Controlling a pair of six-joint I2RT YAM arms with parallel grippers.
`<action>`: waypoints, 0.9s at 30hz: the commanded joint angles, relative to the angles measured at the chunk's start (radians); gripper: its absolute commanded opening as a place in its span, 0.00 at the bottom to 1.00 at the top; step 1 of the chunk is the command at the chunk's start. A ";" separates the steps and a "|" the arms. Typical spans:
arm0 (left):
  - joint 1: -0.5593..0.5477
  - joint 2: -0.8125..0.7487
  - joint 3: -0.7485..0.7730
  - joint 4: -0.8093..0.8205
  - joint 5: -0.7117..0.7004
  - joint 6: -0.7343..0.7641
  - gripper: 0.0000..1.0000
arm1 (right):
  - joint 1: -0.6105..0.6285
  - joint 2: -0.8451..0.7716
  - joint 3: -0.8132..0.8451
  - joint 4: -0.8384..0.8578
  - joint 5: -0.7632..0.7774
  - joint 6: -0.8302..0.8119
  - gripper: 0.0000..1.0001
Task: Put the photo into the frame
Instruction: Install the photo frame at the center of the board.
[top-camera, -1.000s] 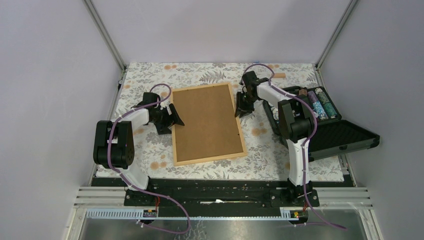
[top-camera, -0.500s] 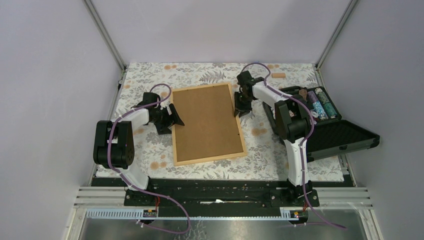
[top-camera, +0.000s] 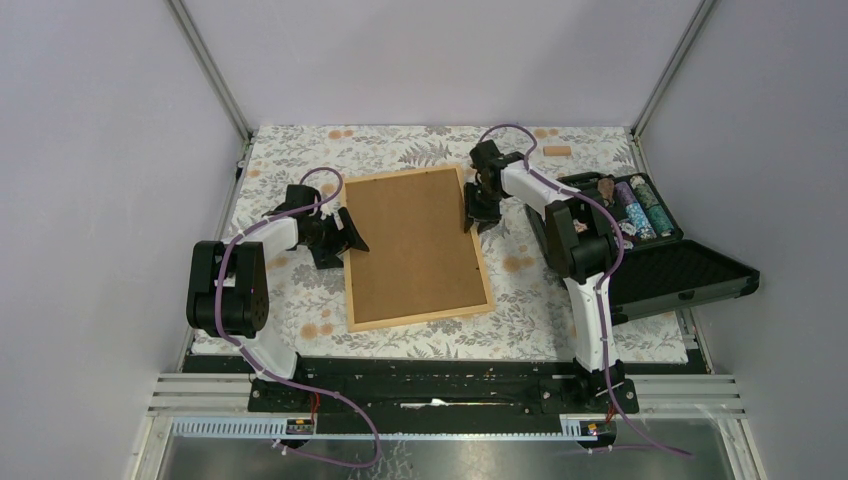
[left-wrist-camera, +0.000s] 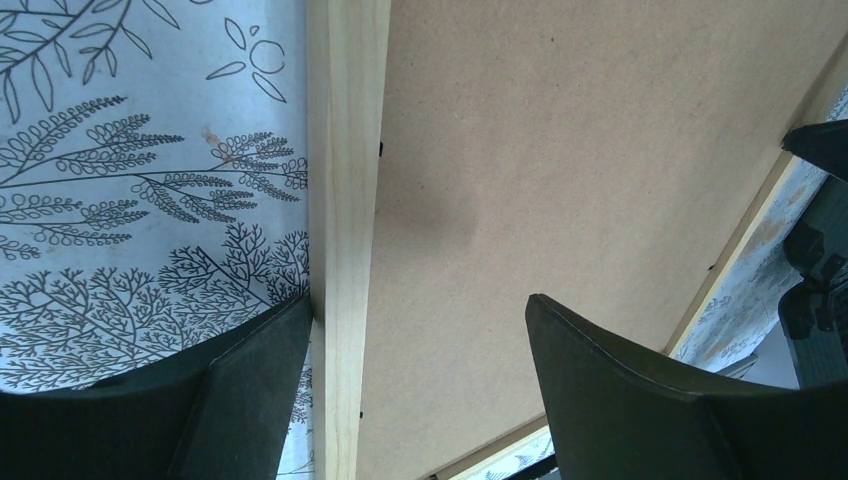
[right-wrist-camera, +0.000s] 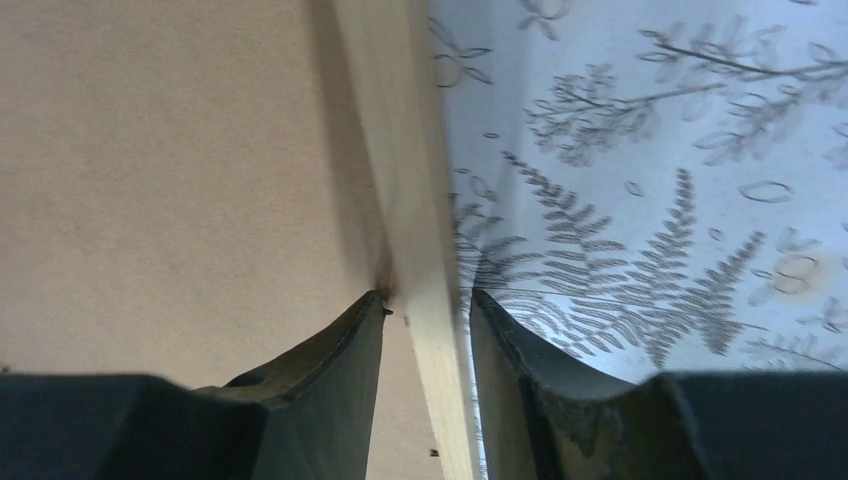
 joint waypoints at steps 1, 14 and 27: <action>-0.005 0.021 -0.022 -0.017 0.003 0.011 0.84 | 0.006 0.007 -0.019 0.052 -0.164 -0.014 0.48; -0.005 0.009 -0.024 -0.017 0.002 0.013 0.84 | -0.046 -0.075 -0.015 0.006 -0.061 -0.061 0.36; -0.005 0.012 -0.024 -0.017 0.004 0.011 0.84 | -0.046 -0.112 -0.112 0.007 -0.058 -0.078 0.34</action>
